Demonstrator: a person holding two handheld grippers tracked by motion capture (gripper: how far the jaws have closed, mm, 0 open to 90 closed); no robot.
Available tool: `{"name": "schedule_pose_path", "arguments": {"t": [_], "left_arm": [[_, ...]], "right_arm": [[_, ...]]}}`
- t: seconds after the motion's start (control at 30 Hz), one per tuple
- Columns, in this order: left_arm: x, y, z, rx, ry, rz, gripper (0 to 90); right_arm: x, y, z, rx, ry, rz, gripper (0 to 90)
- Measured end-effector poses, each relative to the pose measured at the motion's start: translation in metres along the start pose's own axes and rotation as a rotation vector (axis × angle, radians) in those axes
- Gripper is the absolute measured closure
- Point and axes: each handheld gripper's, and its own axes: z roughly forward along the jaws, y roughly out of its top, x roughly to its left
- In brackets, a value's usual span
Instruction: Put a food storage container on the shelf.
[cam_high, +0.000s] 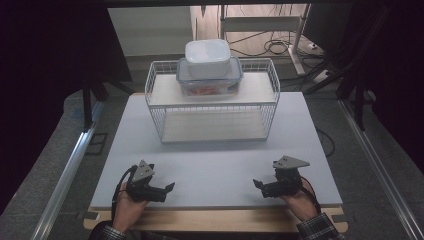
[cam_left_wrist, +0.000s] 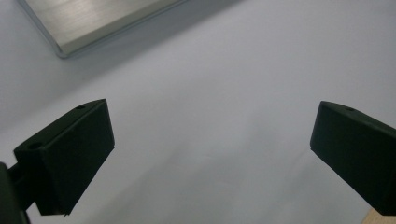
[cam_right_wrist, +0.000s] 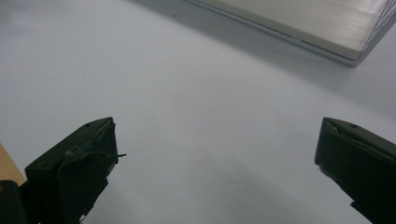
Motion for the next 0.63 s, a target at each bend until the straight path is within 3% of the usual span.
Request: {"name": "schedule_pose_path", "arguments": {"t": [0.47, 0.63], "left_arm": [[0.0, -0.004, 0.013, 0.099, -0.011, 0.012, 0.0], [0.0, -0.003, 0.014, 0.097, -0.009, 0.013, 0.0]], "right_arm": [[0.002, -0.007, 0.013, 0.087, 0.022, -0.016, 0.0], [0.003, -0.007, 0.015, 0.101, 0.019, -0.027, 0.0]]}}
